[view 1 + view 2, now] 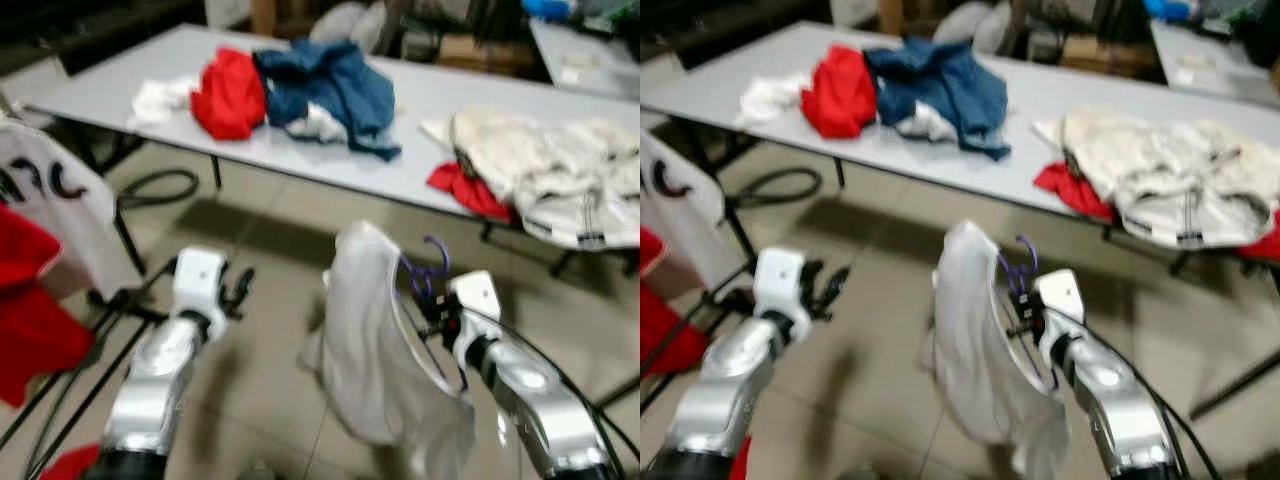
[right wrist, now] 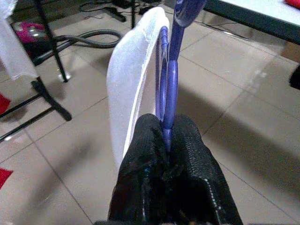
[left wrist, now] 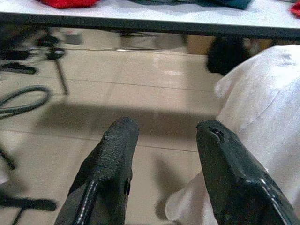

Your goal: Hang hanger

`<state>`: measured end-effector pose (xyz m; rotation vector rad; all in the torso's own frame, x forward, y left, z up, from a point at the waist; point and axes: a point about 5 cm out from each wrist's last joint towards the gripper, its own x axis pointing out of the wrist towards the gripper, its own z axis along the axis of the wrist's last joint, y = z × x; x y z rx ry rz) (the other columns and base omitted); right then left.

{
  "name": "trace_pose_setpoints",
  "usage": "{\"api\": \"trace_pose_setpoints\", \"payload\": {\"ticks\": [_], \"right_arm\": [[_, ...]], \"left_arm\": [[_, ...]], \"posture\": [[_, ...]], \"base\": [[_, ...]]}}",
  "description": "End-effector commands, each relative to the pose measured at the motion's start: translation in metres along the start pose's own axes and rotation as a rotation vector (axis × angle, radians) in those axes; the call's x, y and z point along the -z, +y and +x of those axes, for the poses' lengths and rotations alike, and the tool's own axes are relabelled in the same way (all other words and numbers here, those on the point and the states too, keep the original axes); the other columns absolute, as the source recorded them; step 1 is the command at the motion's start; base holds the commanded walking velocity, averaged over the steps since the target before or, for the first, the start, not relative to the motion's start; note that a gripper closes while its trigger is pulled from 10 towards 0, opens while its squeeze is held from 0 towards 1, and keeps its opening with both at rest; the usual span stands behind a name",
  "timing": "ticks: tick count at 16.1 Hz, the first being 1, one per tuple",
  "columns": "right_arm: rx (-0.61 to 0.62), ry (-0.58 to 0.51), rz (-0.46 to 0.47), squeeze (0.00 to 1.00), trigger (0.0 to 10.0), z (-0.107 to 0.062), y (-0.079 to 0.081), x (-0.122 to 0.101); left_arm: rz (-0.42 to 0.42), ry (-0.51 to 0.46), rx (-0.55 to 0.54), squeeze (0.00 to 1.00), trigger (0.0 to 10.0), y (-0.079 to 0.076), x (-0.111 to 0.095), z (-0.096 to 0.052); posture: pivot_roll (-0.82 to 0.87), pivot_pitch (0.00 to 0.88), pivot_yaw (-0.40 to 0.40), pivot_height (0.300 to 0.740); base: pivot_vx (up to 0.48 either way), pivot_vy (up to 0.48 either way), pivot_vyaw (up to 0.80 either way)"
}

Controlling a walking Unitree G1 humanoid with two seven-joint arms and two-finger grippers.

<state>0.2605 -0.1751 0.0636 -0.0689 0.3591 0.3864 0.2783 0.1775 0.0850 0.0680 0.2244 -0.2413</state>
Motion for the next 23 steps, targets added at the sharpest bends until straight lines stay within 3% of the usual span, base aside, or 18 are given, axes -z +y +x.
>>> {"api": "trace_pose_setpoints", "payload": {"ticks": [1,6,9,12,13,14,16,19,23], "right_arm": [[0.026,-0.02,-0.007,0.0,10.0,-0.001,-0.008,-0.002],[0.045,-0.029,0.016,0.0,10.0,0.0,-0.007,-0.001],[0.1,-0.034,0.059,0.0,10.0,0.0,-0.01,0.002],[0.21,-0.054,0.097,0.0,10.0,0.002,-0.016,0.003],[0.257,-0.08,0.144,0.0,10.0,0.001,-0.019,0.002],[0.182,-0.066,0.262,0.0,10.0,0.001,-0.015,0.002],[0.27,-0.192,0.306,0.0,10.0,0.0,-0.023,-0.008],[0.309,-0.203,0.292,0.0,10.0,0.0,-0.026,-0.009],[0.28,-0.229,0.363,0.0,10.0,0.001,-0.023,-0.012]], "left_arm": [[0.012,-0.019,0.018,0.0,10.0,-0.006,-0.006,0.003],[0.037,-0.049,0.054,0.0,10.0,-0.01,-0.011,0.007],[0.009,-0.061,0.05,0.0,10.0,-0.011,-0.014,0.011],[-0.016,-0.066,0.051,0.0,10.0,-0.01,-0.014,0.014],[-0.018,-0.067,0.053,0.0,10.0,-0.01,-0.015,0.014],[-0.016,-0.067,0.053,0.0,10.0,-0.01,-0.015,0.015],[-0.009,-0.062,0.069,0.0,10.0,-0.013,-0.015,0.017],[-0.014,-0.064,0.069,0.0,10.0,-0.013,-0.014,0.017],[-0.028,-0.068,0.062,0.0,10.0,-0.013,-0.014,0.016]], "posture": [[-0.08,0.001,0.027,0.74],[-0.09,0.007,0.042,0.74],[-0.09,0.01,0.051,0.74],[-0.09,0.007,0.053,0.74],[-0.1,0.007,0.055,0.74],[-0.1,0.007,0.057,0.74],[-0.1,0.009,0.061,0.74],[-0.1,0.012,0.057,0.74],[-0.1,0.013,0.056,0.74]], "base": [[0.0,-0.48,0.8],[0.0,-0.471,0.8],[0.0,0.0,0.8],[0.096,0.0,0.0],[0.304,0.0,0.0],[0.326,0.0,0.0],[0.323,0.0,0.0],[0.303,0.0,0.0],[0.363,0.0,0.0]]}}
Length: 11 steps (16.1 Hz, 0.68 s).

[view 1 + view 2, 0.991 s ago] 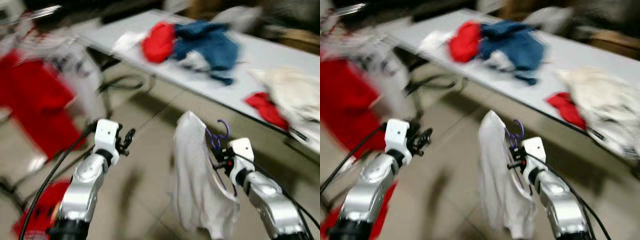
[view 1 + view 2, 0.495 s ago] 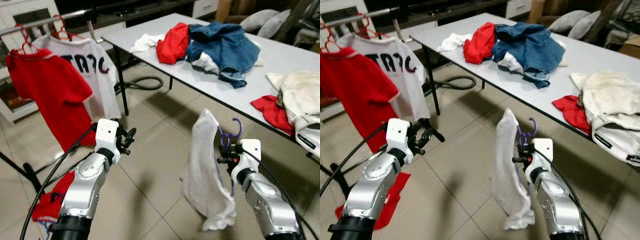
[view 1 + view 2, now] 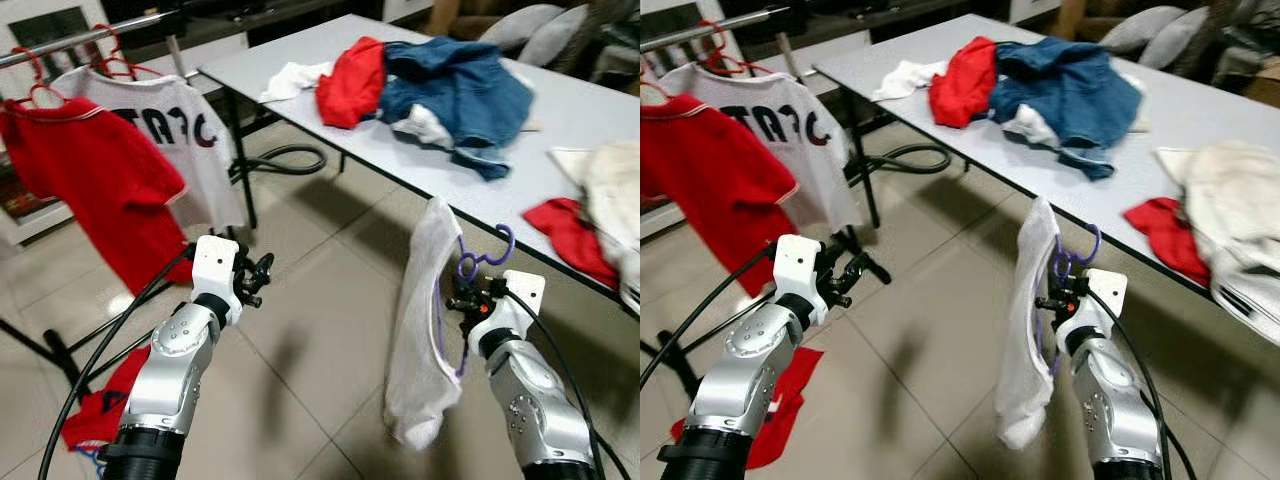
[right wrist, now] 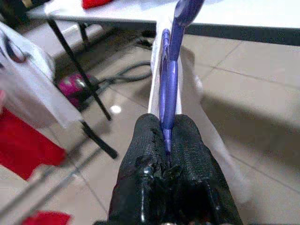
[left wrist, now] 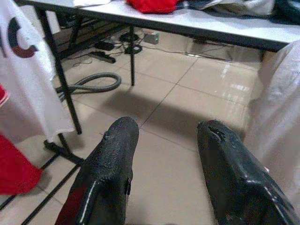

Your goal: Hang hanger

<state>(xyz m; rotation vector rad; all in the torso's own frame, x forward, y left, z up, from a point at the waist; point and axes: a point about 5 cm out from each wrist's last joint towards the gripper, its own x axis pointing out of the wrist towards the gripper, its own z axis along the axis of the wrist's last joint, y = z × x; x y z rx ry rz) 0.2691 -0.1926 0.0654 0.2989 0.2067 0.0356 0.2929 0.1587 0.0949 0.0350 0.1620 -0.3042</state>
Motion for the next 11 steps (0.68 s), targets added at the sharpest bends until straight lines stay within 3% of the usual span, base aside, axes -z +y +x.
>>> {"api": "trace_pose_setpoints", "payload": {"ticks": [1,2,6,11], "right_arm": [[0.016,-0.045,0.0,0.0,10.0,0.0063,0.0026,-0.012],[-0.034,-0.026,-0.103,0.0,10.0,0.0052,0.0073,-0.0107],[-0.099,0.011,-0.145,0.0,10.0,0.0058,0.0111,-0.0082],[-0.073,0.02,-0.228,0.0,10.0,0.0093,0.0049,-0.0103]], "left_arm": [[-0.009,-0.004,0.004,0.0,10.0,0.0004,0.0001,0.0003],[-0.006,-0.005,0.006,0.0,10.0,-0.0002,0.0,0.0004],[-0.001,-0.006,0.008,0.0,10.0,-0.0007,-0.0005,0.0004],[0.008,-0.011,0.022,0.0,10.0,-0.0027,-0.002,0.002]], "posture": [[-0.1,0.016,0.055,0.74],[-0.1,0.017,0.054,0.74],[-0.09,0.017,0.052,0.74],[-0.09,0.017,0.053,0.74]], "base": [[0.386,0.0,0.0],[0.382,0.0,0.0],[0.387,0.0,0.0],[0.399,0.0,0.8]]}}
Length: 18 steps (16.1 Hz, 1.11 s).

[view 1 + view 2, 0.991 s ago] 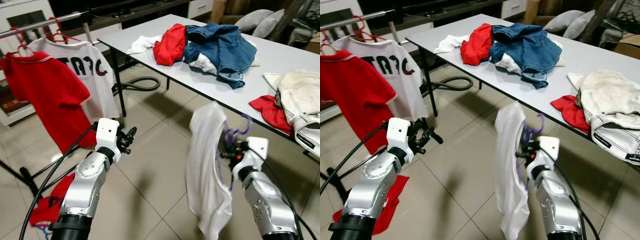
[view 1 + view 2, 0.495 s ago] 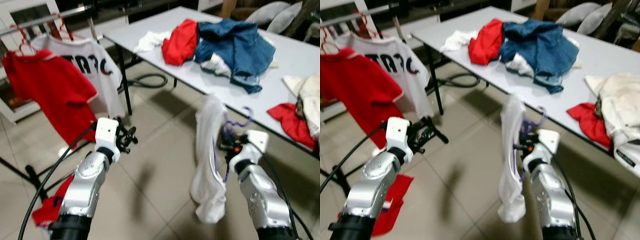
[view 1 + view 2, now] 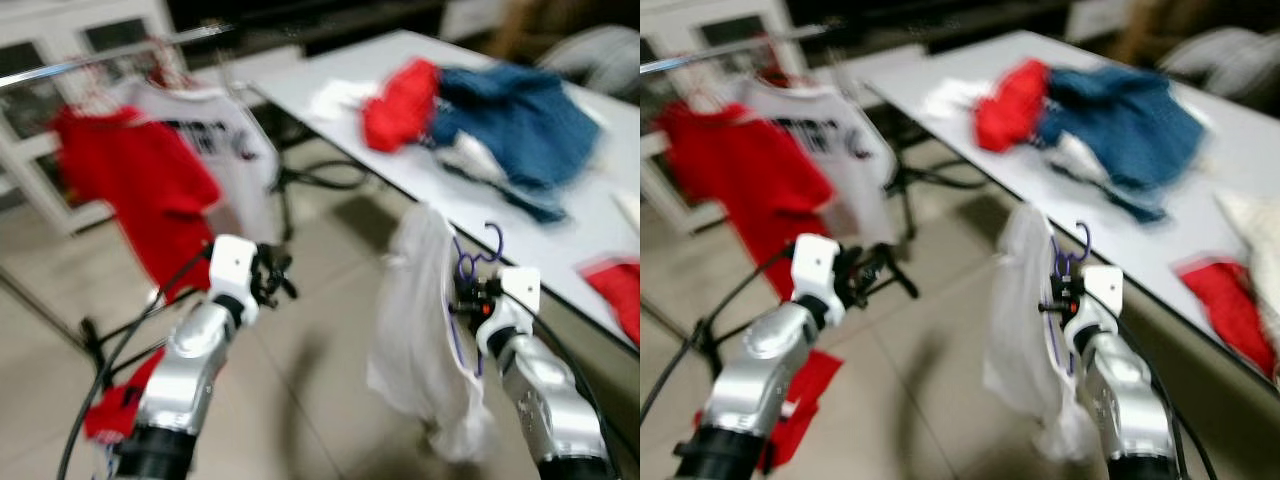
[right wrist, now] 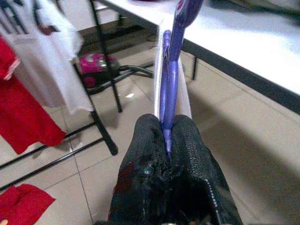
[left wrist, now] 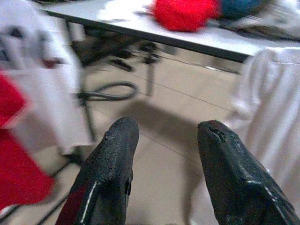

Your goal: Hang hanger

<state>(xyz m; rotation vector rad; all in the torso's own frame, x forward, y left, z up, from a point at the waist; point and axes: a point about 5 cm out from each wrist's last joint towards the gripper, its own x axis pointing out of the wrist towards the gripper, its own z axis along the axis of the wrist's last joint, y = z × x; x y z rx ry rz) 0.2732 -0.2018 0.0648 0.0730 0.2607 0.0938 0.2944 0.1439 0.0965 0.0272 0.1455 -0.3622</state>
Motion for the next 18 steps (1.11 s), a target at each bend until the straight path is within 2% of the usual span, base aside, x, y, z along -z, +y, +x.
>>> {"api": "trace_pose_setpoints", "payload": {"ticks": [1,3,6,8,10,12,13,18], "right_arm": [[-0.011,-0.056,-0.016,0.0,10.0,0.006,0.008,-0.012],[-0.014,-0.062,-0.032,0.0,10.0,0.006,0.007,-0.012],[-0.083,-0.069,0.005,0.0,10.0,0.007,0.015,-0.013],[-0.154,-0.059,-0.015,0.0,10.0,0.007,0.022,-0.012],[-0.222,0.008,-0.091,0.0,10.0,0.006,0.027,-0.005],[-0.272,0.017,-0.113,0.0,10.0,0.005,0.029,-0.004],[-0.347,0.042,-0.142,0.0,10.0,0.002,0.034,-0.002],[-0.473,0.096,-0.231,0.0,10.0,-0.002,0.037,0.001]], "left_arm": [[0.01,0.005,-0.034,0.0,10.0,0.01,0.0,-0.004],[0.011,0.002,-0.032,0.0,10.0,0.01,0.0,-0.004],[0.015,-0.004,-0.03,0.0,10.0,0.009,-0.001,-0.003],[0.015,-0.005,-0.03,0.0,10.0,0.01,-0.001,-0.004],[0.021,0.0,-0.028,0.0,10.0,0.009,0.0,-0.005],[0.029,0.004,-0.03,0.0,10.0,0.01,0.002,-0.007],[0.033,0.008,-0.034,0.0,10.0,0.012,0.003,-0.009],[0.053,0.016,-0.037,0.0,10.0,0.011,0.005,-0.014]], "posture": [[-0.1,0.011,0.055,0.74],[-0.1,0.011,0.055,0.74],[-0.09,0.002,0.051,0.74],[-0.09,0.0,0.047,0.74],[-0.09,0.0,0.047,0.74],[-0.09,0.0,0.04,0.74],[-0.09,0.0,0.034,0.74],[-0.08,0.0,0.014,0.74]], "base": [[0.401,0.0,0.43],[0.399,0.0,0.0],[0.402,0.0,0.0],[0.399,0.0,0.0],[0.399,0.0,0.74],[0.398,0.0,0.8],[0.398,0.0,0.8],[0.392,0.0,0.8]]}}
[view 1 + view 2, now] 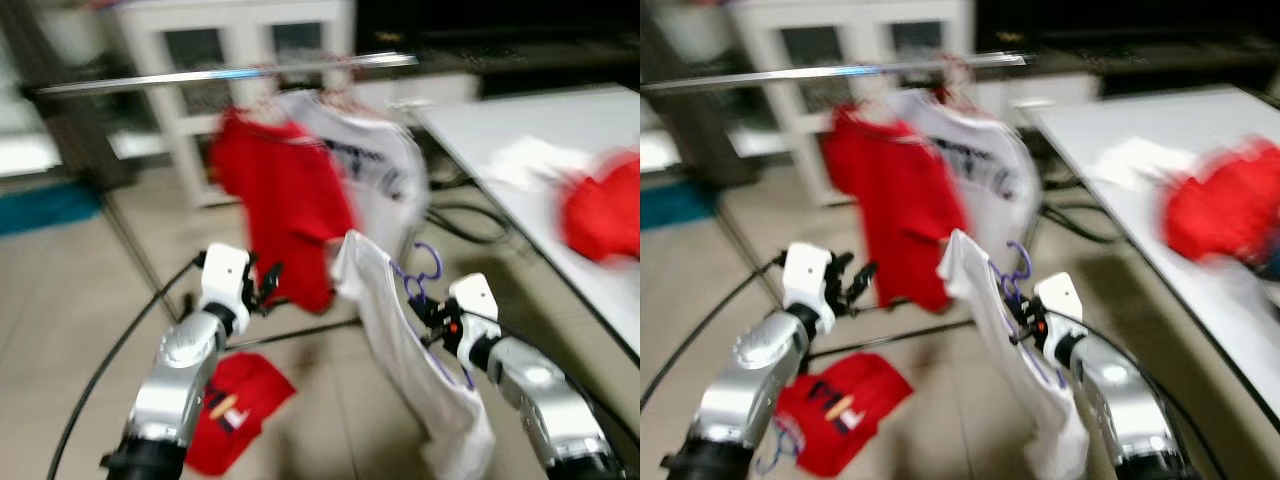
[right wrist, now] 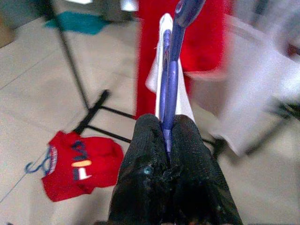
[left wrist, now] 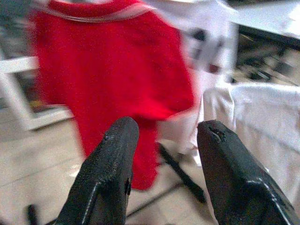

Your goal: Hang hanger

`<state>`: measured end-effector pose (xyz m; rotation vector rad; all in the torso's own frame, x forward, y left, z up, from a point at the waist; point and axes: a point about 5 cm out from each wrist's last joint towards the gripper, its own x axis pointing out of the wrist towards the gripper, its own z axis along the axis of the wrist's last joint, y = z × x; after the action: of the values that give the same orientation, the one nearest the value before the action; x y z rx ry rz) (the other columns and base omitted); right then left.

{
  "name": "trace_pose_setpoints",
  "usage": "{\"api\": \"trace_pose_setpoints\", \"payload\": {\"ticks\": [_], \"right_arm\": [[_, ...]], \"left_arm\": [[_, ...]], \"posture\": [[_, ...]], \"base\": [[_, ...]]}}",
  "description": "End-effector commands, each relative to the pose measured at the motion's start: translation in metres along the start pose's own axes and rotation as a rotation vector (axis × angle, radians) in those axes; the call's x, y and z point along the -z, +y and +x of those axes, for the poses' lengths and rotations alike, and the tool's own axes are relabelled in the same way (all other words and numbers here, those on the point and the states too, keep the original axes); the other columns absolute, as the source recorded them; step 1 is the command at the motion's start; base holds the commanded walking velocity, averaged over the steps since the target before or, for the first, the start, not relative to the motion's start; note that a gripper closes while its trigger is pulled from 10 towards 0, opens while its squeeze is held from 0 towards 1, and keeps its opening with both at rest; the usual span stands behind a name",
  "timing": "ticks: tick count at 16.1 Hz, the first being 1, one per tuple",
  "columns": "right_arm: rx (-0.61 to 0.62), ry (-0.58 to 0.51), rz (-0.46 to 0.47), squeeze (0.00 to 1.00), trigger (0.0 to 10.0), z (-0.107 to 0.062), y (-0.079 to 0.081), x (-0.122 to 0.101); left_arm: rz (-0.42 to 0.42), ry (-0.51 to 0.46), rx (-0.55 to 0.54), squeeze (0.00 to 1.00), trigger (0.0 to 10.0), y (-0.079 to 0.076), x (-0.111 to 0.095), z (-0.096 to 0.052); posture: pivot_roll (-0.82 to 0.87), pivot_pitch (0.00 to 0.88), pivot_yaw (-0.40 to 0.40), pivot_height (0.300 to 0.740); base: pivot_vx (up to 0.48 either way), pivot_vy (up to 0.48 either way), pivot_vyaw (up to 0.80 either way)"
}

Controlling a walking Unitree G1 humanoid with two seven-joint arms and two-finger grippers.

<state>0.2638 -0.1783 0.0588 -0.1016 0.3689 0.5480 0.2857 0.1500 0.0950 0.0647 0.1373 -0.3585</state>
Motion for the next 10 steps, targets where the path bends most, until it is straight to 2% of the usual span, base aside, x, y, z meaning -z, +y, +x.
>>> {"api": "trace_pose_setpoints", "payload": {"ticks": [1,3,10], "right_arm": [[-0.056,-0.053,-0.04,0.0,10.0,0.007,0.009,-0.014],[-0.052,-0.049,-0.012,0.0,10.0,0.008,0.008,-0.017],[-0.106,-0.077,-0.031,0.0,10.0,0.019,0.02,-0.036]], "left_arm": [[0.023,0.019,-0.033,0.0,10.0,0.009,0.003,-0.006],[0.041,0.022,-0.034,0.0,10.0,0.01,0.003,-0.007],[0.071,0.027,-0.031,0.0,10.0,0.009,0.003,-0.011]], "posture": [[-0.08,0.0,0.01,0.74],[-0.08,0.0,0.005,0.74],[-0.06,0.001,-0.011,0.74]], "base": [[0.39,0.0,0.0],[0.39,0.0,0.0],[0.386,0.0,0.0]]}}
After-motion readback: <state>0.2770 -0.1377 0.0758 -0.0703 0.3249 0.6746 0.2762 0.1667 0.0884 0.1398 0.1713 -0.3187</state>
